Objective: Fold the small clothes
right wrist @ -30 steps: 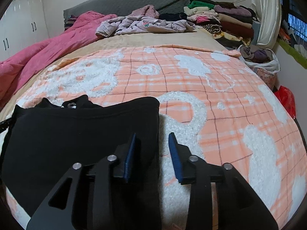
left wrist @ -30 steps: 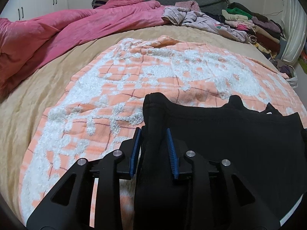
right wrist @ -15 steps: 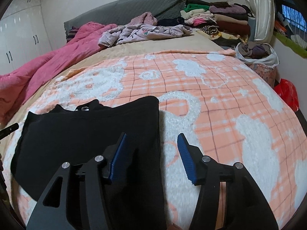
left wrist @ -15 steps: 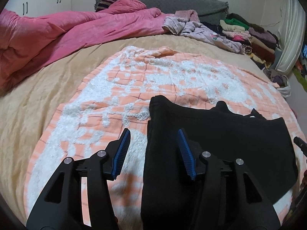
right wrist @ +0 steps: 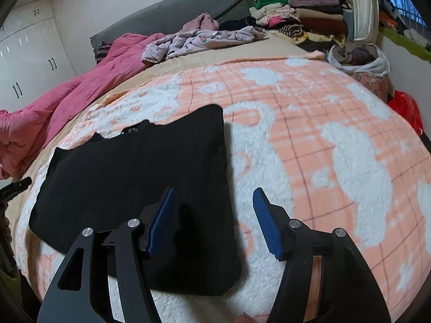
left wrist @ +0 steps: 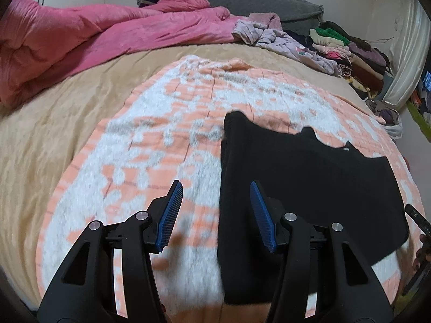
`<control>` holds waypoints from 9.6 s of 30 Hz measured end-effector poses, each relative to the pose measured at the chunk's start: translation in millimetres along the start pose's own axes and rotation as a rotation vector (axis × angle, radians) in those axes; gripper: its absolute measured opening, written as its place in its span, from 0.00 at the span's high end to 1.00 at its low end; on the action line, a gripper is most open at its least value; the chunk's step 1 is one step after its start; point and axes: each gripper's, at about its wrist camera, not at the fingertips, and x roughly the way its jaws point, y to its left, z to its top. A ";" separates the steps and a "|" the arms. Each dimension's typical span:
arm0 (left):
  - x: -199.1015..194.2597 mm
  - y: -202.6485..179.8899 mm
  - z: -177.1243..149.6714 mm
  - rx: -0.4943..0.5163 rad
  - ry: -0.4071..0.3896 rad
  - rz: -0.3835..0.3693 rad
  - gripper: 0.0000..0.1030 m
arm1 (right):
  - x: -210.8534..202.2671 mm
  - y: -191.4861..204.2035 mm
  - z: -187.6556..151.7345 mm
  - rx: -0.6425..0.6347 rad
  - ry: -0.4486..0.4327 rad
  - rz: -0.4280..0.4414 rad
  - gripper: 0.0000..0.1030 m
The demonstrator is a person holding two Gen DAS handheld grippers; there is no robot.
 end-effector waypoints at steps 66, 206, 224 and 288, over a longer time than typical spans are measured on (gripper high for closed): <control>-13.2 -11.5 -62.5 0.038 0.110 -0.054 0.67 | -23.6 2.1 -51.1 -0.002 -0.020 -0.200 0.33; 0.9 -240.3 52.6 0.276 0.105 -0.223 0.84 | -57.9 155.7 -50.6 -0.342 -0.302 0.082 0.93; 49.9 -321.5 18.9 0.366 0.198 -0.190 0.81 | -36.2 82.5 -55.3 -0.134 -0.188 0.118 0.93; 45.5 -203.0 3.7 0.232 0.136 -0.232 0.44 | 48.4 2.2 33.3 0.214 0.188 0.378 0.48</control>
